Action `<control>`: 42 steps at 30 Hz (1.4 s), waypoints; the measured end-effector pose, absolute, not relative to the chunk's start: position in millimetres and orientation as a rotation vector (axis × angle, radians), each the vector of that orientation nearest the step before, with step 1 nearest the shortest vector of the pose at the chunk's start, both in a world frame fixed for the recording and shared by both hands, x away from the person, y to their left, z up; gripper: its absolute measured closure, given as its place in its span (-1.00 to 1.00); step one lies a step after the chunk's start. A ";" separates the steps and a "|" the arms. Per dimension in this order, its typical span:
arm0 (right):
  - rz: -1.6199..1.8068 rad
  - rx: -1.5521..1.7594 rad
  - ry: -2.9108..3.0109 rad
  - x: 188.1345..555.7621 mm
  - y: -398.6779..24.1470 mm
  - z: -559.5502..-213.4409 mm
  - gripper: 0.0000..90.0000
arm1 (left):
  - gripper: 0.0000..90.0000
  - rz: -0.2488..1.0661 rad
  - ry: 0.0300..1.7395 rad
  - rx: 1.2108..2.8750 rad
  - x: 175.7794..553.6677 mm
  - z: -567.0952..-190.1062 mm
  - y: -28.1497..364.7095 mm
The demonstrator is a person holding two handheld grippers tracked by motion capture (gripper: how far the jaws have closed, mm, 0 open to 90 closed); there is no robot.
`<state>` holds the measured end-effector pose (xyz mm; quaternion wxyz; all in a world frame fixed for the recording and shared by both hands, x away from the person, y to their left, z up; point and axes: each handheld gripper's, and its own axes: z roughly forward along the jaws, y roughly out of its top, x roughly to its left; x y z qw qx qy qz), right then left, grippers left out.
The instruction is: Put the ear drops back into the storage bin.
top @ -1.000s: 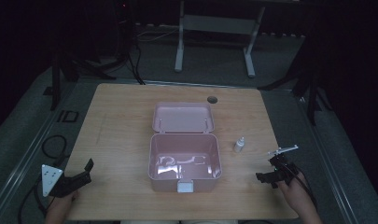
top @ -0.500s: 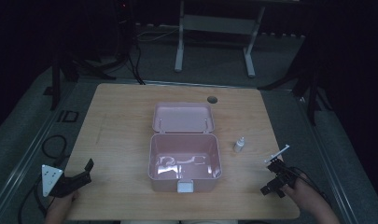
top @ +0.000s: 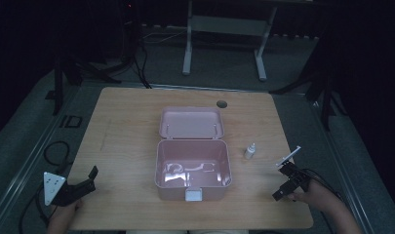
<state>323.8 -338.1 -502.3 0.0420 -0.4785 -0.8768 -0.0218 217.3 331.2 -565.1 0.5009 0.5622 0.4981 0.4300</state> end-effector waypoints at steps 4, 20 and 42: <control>-0.039 -1.455 -2.696 331.9 -333.8 -503.5 -0.71 | -0.99 1.040 1.203 1.361 217.3 -565.1 331.1; -0.043 -1.483 -2.743 377.2 -311.2 -494.7 -0.68 | -0.99 1.035 1.200 1.364 217.5 -565.1 331.2; -0.090 -1.520 -2.700 435.7 -269.9 -490.2 -0.52 | -0.99 1.022 1.193 1.371 217.9 -564.9 331.5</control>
